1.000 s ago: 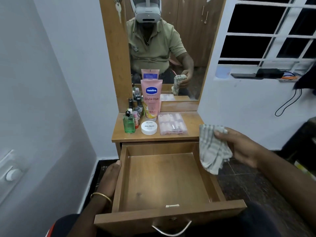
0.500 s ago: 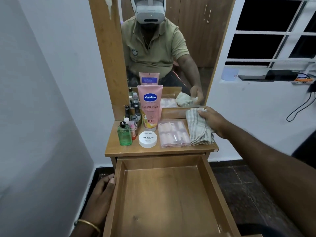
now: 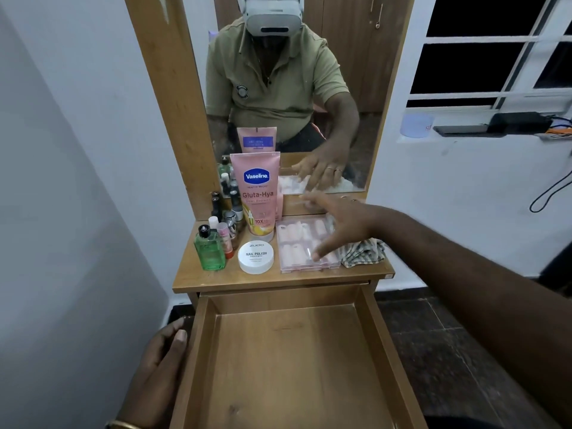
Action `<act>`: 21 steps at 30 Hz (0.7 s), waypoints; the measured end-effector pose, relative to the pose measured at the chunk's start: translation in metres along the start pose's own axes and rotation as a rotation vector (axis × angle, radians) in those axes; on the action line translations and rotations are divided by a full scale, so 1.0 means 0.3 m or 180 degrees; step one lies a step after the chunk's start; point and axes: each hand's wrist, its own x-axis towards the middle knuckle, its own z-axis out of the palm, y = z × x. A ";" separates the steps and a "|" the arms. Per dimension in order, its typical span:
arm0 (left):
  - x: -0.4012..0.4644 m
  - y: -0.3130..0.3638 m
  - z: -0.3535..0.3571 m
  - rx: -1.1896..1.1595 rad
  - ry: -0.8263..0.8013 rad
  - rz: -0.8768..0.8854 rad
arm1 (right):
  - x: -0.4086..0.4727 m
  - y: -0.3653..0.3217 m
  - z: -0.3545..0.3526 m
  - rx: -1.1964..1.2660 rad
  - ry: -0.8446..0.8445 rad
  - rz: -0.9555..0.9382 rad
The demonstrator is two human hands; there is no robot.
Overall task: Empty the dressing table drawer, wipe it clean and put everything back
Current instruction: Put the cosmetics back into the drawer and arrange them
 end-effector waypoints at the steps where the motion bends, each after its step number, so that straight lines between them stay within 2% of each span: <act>1: -0.010 0.011 0.004 -0.0051 -0.0017 0.0031 | 0.014 -0.022 0.003 -0.0164 -0.0169 0.0003; 6: -0.070 0.079 0.004 -0.0223 0.0023 0.0175 | 0.076 -0.078 0.030 -0.0373 -0.0553 -0.0140; 15: -0.109 0.098 -0.005 -0.0170 0.0199 0.0409 | 0.019 -0.154 0.041 -0.0753 -0.0331 -0.0099; 18: -0.132 0.124 -0.009 -0.0271 0.0425 0.0609 | -0.041 -0.188 0.045 -0.0794 -0.0255 -0.0107; 21: -0.148 0.161 -0.029 -0.0378 0.0872 0.0927 | -0.123 -0.235 0.053 -0.0694 -0.0203 -0.0052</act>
